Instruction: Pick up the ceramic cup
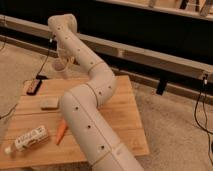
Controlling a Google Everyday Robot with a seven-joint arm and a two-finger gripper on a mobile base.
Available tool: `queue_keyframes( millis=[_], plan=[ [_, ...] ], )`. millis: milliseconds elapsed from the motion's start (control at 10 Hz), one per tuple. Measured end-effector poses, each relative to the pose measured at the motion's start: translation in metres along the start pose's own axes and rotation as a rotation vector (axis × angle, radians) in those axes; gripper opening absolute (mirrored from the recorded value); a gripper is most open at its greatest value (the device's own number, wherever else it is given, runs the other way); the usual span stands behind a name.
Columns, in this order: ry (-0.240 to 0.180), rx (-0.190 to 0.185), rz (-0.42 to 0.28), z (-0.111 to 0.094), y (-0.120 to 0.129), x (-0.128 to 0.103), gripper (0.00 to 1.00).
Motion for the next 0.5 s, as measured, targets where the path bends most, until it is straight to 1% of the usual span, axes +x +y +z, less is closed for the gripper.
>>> queue_keyframes(
  millis=[500],
  plan=[
    [-0.002,-0.001,-0.001,-0.0004,0.0012,-0.0005,0.0]
  ],
)
